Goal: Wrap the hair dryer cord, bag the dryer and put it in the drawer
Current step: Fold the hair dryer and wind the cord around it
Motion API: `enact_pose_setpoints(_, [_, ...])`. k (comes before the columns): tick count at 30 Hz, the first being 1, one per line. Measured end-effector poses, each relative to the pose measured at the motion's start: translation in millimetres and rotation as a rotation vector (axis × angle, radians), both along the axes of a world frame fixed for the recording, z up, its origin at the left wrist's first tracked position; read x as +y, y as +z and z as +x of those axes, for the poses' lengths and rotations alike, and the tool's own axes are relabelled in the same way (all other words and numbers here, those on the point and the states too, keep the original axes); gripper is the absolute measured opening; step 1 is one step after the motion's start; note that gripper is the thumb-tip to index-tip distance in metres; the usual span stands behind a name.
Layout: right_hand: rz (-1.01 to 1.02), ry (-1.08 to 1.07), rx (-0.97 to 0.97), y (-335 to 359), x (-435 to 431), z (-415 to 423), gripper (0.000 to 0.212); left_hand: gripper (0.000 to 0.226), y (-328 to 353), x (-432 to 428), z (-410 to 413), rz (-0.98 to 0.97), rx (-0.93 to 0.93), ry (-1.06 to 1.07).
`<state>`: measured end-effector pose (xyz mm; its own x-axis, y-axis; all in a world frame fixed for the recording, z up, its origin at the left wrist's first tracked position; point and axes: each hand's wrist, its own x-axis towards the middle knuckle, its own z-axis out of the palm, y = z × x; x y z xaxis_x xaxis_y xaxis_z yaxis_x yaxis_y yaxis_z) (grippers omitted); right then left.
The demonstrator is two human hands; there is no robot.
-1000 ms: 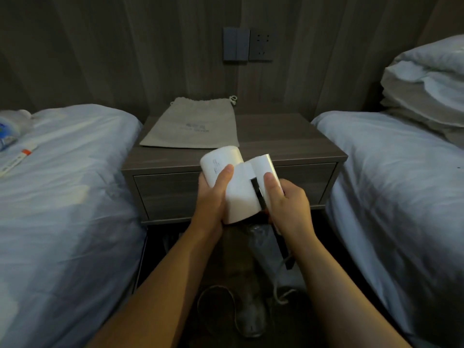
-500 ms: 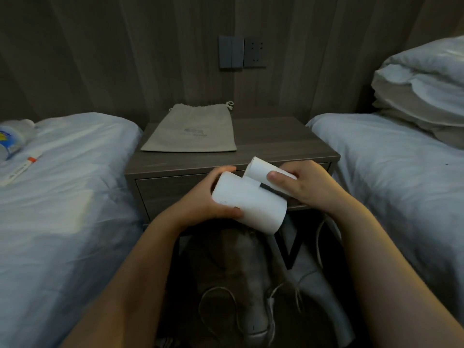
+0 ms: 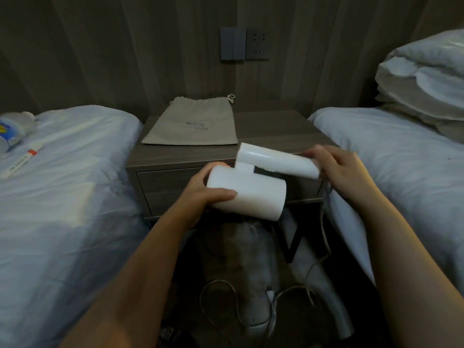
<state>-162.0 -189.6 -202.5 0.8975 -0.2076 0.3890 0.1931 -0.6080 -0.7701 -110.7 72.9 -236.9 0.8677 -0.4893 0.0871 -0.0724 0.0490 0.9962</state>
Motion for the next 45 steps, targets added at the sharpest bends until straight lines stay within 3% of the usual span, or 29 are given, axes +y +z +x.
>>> enact_pose_setpoints(3, [0.273, 0.073, 0.037, -16, -11, -2, 0.013, 0.051, -2, 0, 5, -0.177, 0.168, 0.079])
enact_pose_setpoints(6, [0.367, 0.024, -0.004, -29, -9, 4, 0.020, 0.036, -2, 0, 7, -0.284, 0.277, 0.141])
enact_pose_setpoints(10, [0.367, -0.145, -0.065, -38, 3, 15, 0.022, 0.037, -3, -8, 4, -0.367, 0.383, 0.155])
enact_pose_setpoints(15, [0.168, -0.225, -0.002, -54, 26, 25, 0.028, 0.033, -8, -29, -9, -0.424, 0.450, 0.138])
enact_pose_setpoints(21, [-0.318, -0.031, 0.350, -65, 47, 14, 0.019, 0.007, -3, -39, -9, -0.467, 0.552, 0.320])
enact_pose_setpoints(25, [-0.549, 0.022, 0.459, -56, 55, 8, 0.034, 0.022, -6, -41, -10, -0.435, 0.516, 0.364])
enact_pose_setpoints(28, [-0.562, 0.118, 0.574, -48, 58, 2, 0.055, 0.032, -8, -47, -14, -0.426, 0.505, 0.388])
enact_pose_setpoints(30, [-0.458, 0.217, 0.620, -47, 59, 0, 0.063, 0.025, -8, -50, -16, -0.463, 0.528, 0.404])
enact_pose_setpoints(32, [-0.362, 0.262, 0.598, -53, 58, 1, 0.056, 0.015, -7, -51, -17, -0.515, 0.559, 0.403])
enact_pose_setpoints(35, [-0.292, 0.226, 0.548, -65, 59, 4, 0.027, 0.013, -6, -49, -17, -0.565, 0.577, 0.406])
enact_pose_setpoints(37, [-0.356, 0.143, 0.515, -69, 61, 2, 0.020, 0.017, -6, -47, -15, -0.559, 0.558, 0.425])
enact_pose_setpoints(39, [-0.475, 0.122, 0.502, -63, 66, -2, 0.027, 0.032, -8, -45, -11, -0.511, 0.502, 0.477])
enact_pose_setpoints(45, [-0.719, 0.280, 0.553, -31, 77, -18, 0.027, 0.058, -12, -40, -9, -0.234, 0.273, 0.581])
